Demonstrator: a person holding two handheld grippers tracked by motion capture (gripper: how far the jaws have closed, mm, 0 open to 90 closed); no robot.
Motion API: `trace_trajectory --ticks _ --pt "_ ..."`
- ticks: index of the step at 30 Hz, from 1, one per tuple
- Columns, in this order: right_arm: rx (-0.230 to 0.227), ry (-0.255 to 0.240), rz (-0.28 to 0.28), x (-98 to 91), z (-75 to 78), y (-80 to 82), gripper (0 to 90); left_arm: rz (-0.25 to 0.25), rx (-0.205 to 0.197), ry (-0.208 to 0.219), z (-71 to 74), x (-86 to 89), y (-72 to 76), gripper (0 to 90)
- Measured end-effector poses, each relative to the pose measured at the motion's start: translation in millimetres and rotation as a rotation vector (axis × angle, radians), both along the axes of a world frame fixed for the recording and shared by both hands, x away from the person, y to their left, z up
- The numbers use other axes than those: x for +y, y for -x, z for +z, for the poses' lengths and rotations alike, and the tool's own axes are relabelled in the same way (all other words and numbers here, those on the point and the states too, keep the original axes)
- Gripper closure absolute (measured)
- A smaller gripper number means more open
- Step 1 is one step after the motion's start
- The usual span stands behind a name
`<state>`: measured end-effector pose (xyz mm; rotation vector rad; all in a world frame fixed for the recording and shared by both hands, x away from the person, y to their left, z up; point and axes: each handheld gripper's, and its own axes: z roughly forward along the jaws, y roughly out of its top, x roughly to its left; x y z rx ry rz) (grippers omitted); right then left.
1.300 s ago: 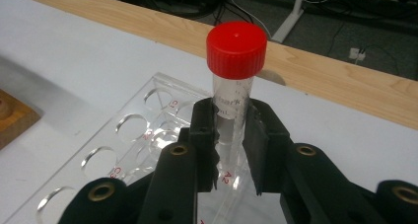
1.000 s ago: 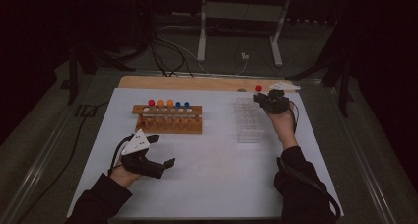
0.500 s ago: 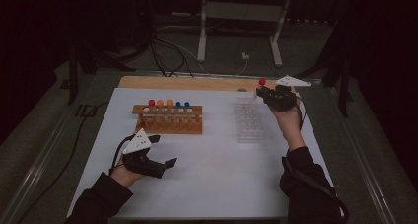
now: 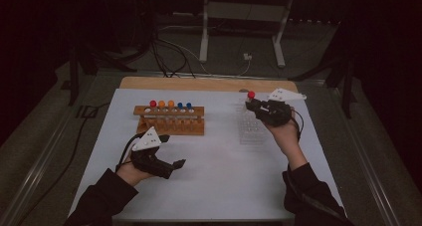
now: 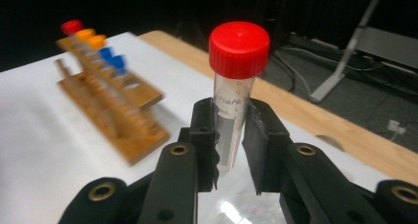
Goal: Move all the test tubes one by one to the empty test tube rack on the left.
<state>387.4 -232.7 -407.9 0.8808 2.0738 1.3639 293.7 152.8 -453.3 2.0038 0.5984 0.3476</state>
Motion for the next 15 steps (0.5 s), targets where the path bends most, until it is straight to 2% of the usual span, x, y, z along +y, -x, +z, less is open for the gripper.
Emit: trace_trajectory --ticks 3,8,15 --pt "0.004 0.001 0.032 6.1 -4.0 13.5 75.4 -0.012 -0.022 -0.007 3.4 -6.2 -2.5 1.8" --pt "0.031 0.000 0.073 15.1 -12.0 35.4 75.4 -0.020 -0.020 0.014 11.0 -16.5 -7.7 2.2" --pt "0.071 0.044 0.109 26.0 -29.1 56.8 75.4 -0.045 -0.036 0.033 27.3 -35.0 -14.1 2.2"
